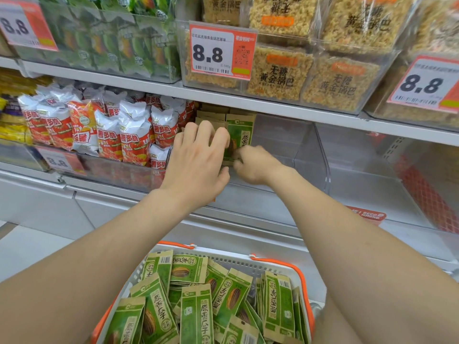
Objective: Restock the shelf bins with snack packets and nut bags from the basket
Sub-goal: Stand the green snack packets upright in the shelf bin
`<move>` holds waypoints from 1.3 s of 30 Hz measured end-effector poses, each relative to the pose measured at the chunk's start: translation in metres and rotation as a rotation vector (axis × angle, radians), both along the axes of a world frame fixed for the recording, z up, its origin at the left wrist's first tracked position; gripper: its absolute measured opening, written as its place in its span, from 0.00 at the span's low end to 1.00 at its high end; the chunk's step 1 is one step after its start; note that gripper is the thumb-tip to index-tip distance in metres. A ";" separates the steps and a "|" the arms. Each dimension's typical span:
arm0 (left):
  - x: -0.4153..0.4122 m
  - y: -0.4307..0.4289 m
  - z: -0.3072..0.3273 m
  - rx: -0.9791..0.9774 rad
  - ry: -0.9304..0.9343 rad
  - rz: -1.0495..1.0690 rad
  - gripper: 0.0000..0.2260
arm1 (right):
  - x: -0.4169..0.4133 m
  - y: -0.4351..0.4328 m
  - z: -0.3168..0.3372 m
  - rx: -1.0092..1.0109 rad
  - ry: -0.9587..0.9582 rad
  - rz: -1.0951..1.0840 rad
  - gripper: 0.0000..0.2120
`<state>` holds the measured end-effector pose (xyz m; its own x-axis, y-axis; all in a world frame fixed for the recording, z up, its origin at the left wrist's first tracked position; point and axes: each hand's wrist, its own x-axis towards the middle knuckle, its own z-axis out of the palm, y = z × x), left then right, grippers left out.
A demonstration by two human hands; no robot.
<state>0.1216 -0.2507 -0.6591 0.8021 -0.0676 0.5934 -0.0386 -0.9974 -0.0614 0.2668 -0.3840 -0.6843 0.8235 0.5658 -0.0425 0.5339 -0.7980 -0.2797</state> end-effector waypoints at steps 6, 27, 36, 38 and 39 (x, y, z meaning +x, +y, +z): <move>-0.026 -0.010 0.001 -0.077 0.500 -0.078 0.12 | -0.069 -0.016 0.033 0.285 -0.250 0.054 0.12; -0.050 -0.059 -0.061 0.230 1.313 -0.175 0.19 | -0.149 -0.096 -0.159 -1.011 0.199 0.686 0.20; -0.045 -0.061 -0.068 0.252 1.297 -0.194 0.18 | -0.147 -0.118 -0.175 -0.819 0.061 0.776 0.24; -0.045 -0.060 -0.070 0.261 1.299 -0.192 0.17 | -0.149 -0.118 -0.174 -0.803 0.049 0.789 0.23; -0.045 -0.060 -0.070 0.263 1.300 -0.191 0.18 | -0.150 -0.118 -0.174 -0.823 0.033 0.802 0.22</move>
